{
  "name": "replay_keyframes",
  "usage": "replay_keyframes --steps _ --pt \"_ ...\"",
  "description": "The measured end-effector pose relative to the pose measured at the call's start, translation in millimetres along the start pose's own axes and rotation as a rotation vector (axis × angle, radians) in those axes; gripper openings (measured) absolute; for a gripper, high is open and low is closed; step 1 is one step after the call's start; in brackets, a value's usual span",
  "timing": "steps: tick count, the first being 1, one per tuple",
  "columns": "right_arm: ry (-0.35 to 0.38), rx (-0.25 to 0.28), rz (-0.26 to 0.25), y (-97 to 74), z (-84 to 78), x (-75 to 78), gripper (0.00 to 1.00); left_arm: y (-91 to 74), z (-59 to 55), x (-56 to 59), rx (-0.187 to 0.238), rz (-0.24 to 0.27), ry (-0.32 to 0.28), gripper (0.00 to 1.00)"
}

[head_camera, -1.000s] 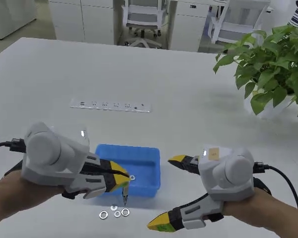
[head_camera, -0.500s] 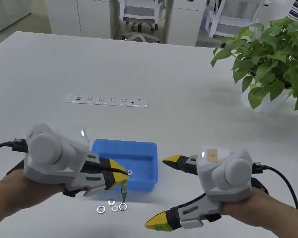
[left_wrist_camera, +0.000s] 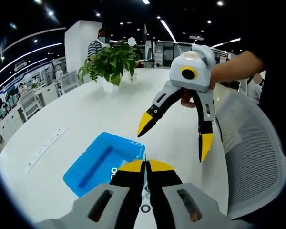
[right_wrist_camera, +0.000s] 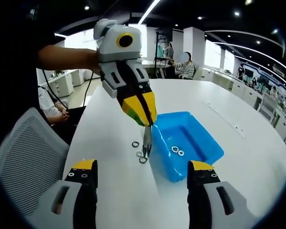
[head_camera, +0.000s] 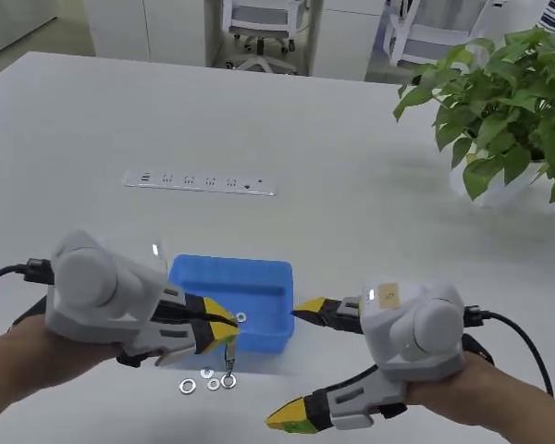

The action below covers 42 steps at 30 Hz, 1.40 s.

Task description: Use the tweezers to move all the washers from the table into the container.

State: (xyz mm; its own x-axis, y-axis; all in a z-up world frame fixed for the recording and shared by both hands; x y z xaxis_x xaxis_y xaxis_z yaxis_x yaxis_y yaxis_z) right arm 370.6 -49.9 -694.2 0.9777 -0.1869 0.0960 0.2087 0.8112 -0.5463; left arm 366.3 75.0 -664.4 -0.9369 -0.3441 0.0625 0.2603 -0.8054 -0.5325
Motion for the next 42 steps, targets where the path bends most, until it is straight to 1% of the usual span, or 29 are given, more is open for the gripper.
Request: replay_keyframes --steps 5,7,10,11,13,17,20,21,24,25,28,30,38,40,42 --pt "-0.015 -0.001 0.015 3.6 0.9 -2.0 0.73 0.4 -3.4 -0.8 0.004 0.002 0.001 0.06" --pt "-0.036 -0.005 0.014 5.4 1.4 -1.8 0.70 0.3 -4.0 -1.3 0.006 0.003 -0.002 0.06" --pt "-0.061 0.002 0.022 8.8 4.9 -2.2 0.63 1.1 -7.0 -1.5 0.001 0.000 -0.001 0.06" --pt "-0.072 0.002 0.021 9.8 5.7 -1.6 0.60 1.5 -6.6 -1.4 0.009 -0.003 -0.007 0.06" --pt "-0.094 -0.001 0.015 12.7 7.1 0.1 0.55 1.6 -6.2 -1.2 0.010 -0.006 -0.005 0.06" --pt "-0.103 0.008 0.039 19.7 9.5 0.5 0.44 1.4 -6.5 -1.9 0.009 -0.008 -0.004 0.06" --pt "-0.122 0.000 0.058 26.4 9.9 -0.3 0.38 1.2 -6.7 -2.1 0.010 -0.012 -0.005 0.06" --pt "-0.142 -0.007 0.064 29.3 9.7 -0.6 0.35 1.2 -6.7 -2.0 0.009 -0.014 -0.005 0.06" --pt "-0.168 -0.025 0.061 36.6 9.2 0.8 0.30 1.2 -6.9 -1.3 0.010 -0.020 -0.007 0.06" --pt "-0.193 -0.043 0.051 39.0 7.8 2.6 0.29 1.2 -6.9 -1.1 0.010 -0.021 -0.005 0.06" --pt "-0.202 -0.040 0.076 43.9 8.5 0.5 0.27 2.0 -6.6 -0.3 0.012 -0.028 -0.005 0.06" --pt "-0.217 -0.047 0.088 46.4 8.5 -0.6 0.26 2.5 -6.4 0.0 0.012 -0.032 -0.003 0.06" --pt "-0.252 -0.057 0.123 59.5 9.9 -1.6 0.22 2.6 -6.2 -0.9 0.011 -0.038 -0.005 0.06" --pt "-0.264 -0.063 0.128 62.7 10.3 -1.8 0.20 2.4 -6.5 -1.0 0.012 -0.040 -0.006 0.06" --pt "-0.268 -0.065 0.143 64.8 11.1 -2.6 0.17 2.2 -6.7 -1.0 0.013 -0.042 -0.009 0.06"
Point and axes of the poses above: the centre of the closed fingertips' face, and the gripper's own axes: y roughly forward along the fingers, x roughly to its right, z roughly out of its top, the point moved 6 cm from there along -y, roughly backward along the fingers, and after that the axes turned 9 degrees about -z, right-handed, at the moved point
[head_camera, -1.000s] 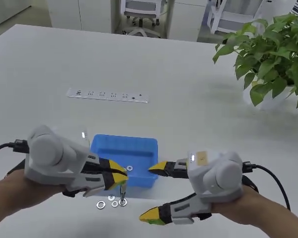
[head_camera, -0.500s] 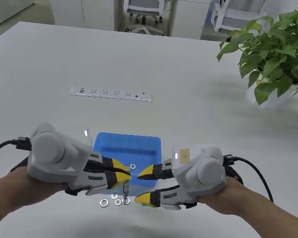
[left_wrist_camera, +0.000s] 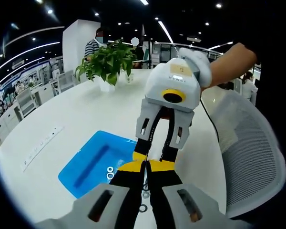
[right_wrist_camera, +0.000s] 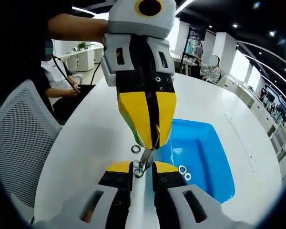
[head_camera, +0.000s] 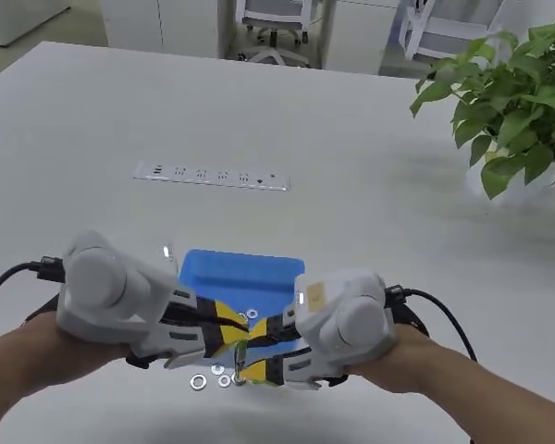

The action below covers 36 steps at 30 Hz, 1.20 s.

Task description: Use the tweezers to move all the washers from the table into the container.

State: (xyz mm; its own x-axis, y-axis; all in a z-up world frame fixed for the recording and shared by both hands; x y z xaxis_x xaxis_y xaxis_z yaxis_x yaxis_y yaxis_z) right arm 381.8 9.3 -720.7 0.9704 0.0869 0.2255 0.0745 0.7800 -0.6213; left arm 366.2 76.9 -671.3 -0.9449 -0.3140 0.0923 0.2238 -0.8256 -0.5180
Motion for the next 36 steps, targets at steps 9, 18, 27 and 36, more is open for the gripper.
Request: replay_keyframes --steps 9,18,27,36 --pt "-0.048 -0.025 0.028 6.7 -1.9 3.7 0.12 -1.2 -0.8 -1.8 0.001 -0.002 -0.007 0.06" --pt "-0.042 -0.032 0.047 5.9 -2.8 2.7 0.10 0.3 -1.5 -0.4 -0.001 -0.011 -0.007 0.06" --pt "-0.006 -0.031 0.039 6.2 -3.1 1.8 0.09 0.0 -3.9 1.1 -0.019 -0.013 -0.008 0.07" --pt "0.053 -0.021 0.022 5.7 -4.8 1.4 0.08 0.1 -3.8 1.5 -0.009 -0.009 -0.022 0.11"
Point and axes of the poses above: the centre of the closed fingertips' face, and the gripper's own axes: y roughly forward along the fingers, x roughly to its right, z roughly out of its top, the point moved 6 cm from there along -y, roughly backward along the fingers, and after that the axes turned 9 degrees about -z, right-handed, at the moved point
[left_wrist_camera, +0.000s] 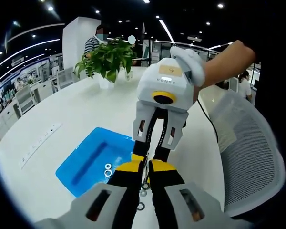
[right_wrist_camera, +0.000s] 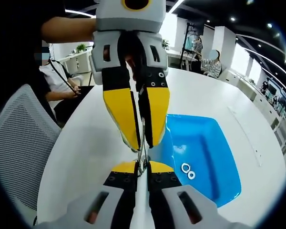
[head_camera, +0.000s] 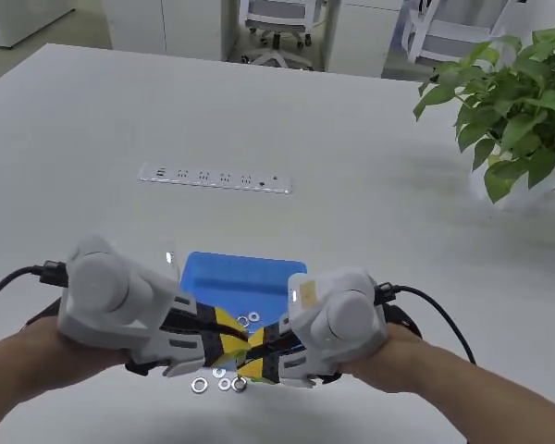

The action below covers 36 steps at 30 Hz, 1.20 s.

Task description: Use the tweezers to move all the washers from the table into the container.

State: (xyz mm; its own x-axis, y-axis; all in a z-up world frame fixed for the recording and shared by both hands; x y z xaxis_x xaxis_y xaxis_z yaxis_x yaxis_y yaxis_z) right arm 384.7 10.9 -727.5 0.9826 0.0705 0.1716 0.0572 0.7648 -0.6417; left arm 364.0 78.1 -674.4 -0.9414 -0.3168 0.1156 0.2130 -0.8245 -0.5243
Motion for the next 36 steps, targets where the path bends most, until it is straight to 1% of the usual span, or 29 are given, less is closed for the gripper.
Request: replay_keyframes --steps 6,9,10,12,14,15,19,21,24,29,32,36 --pt "0.014 0.000 -0.005 0.0 -0.3 0.1 0.08 -4.0 -0.3 1.5 0.014 0.002 0.007 0.22" --pt "0.015 -0.002 -0.005 -0.1 -0.5 0.0 0.08 -8.1 -1.8 1.9 0.028 0.011 -0.001 0.27" --pt "0.015 -0.003 -0.006 -0.5 -0.2 -0.3 0.08 -10.0 -2.1 2.1 0.041 0.014 -0.011 0.30" --pt "0.014 -0.004 -0.006 -1.0 -0.2 -0.6 0.08 -12.9 -3.4 2.6 0.052 0.022 -0.021 0.35" --pt "0.013 -0.006 -0.006 -1.4 -0.9 -0.7 0.08 -15.8 -4.6 2.4 0.064 0.035 -0.030 0.43" --pt "0.011 -0.005 -0.006 -2.0 -0.6 -0.8 0.08 -18.2 -5.2 2.0 0.077 0.046 -0.035 0.46" --pt "0.007 -0.002 -0.011 -5.0 1.5 0.1 0.08 -26.2 -8.7 1.0 0.104 0.078 -0.069 0.66" --pt "0.003 -0.001 -0.011 -6.6 2.9 0.1 0.08 -31.3 -10.8 1.1 0.116 0.093 -0.074 0.71" --pt "-0.005 0.003 -0.011 -10.5 5.8 0.3 0.08 -40.1 -14.2 0.0 0.125 0.122 -0.096 0.76" --pt "-0.012 0.015 -0.015 -15.9 11.2 1.1 0.08 -48.9 -16.9 1.7 0.137 0.148 -0.115 0.83" --pt "-0.018 0.019 -0.013 -19.2 15.2 0.4 0.08 -50.9 -17.6 3.4 0.141 0.159 -0.124 0.88" --pt "-0.021 0.027 -0.020 -23.8 19.4 2.2 0.08 -51.9 -18.3 5.1 0.136 0.165 -0.132 0.91"
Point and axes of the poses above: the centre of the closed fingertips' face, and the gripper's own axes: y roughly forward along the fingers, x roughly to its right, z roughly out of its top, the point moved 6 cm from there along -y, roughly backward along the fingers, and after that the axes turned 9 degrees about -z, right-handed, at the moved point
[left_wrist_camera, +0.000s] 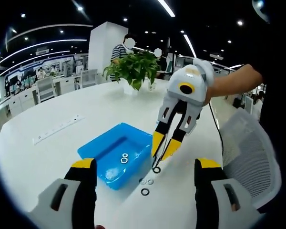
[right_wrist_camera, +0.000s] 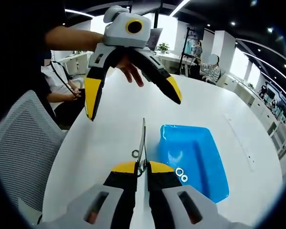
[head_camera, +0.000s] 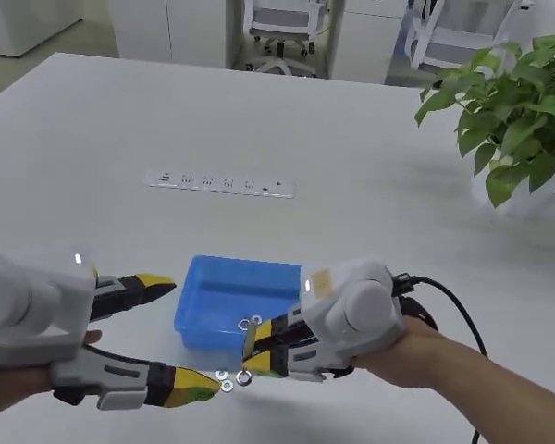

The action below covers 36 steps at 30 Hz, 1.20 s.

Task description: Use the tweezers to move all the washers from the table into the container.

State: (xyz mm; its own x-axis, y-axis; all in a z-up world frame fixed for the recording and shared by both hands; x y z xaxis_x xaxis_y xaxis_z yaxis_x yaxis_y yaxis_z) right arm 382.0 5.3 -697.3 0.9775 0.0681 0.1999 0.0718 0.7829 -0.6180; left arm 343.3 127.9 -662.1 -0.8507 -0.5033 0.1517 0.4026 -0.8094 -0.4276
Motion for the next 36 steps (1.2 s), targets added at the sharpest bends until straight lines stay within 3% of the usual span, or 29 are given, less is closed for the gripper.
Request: replay_keyframes --steps 10,19,29,36 --pt "-0.004 0.015 -0.026 -15.4 10.3 10.4 0.08 -3.1 4.2 0.5 0.022 0.016 -0.006 0.99" --pt "-0.007 0.029 -0.062 -25.7 17.5 26.4 0.09 -3.3 5.0 -1.5 0.029 0.013 -0.013 0.99" --pt "0.003 0.033 -0.108 -27.8 14.8 46.5 0.09 -3.6 5.6 -8.0 0.030 0.013 -0.016 0.99" --pt "-0.005 0.017 -0.111 -21.7 10.0 55.9 0.09 0.5 10.5 -11.9 0.034 0.008 -0.008 0.99"
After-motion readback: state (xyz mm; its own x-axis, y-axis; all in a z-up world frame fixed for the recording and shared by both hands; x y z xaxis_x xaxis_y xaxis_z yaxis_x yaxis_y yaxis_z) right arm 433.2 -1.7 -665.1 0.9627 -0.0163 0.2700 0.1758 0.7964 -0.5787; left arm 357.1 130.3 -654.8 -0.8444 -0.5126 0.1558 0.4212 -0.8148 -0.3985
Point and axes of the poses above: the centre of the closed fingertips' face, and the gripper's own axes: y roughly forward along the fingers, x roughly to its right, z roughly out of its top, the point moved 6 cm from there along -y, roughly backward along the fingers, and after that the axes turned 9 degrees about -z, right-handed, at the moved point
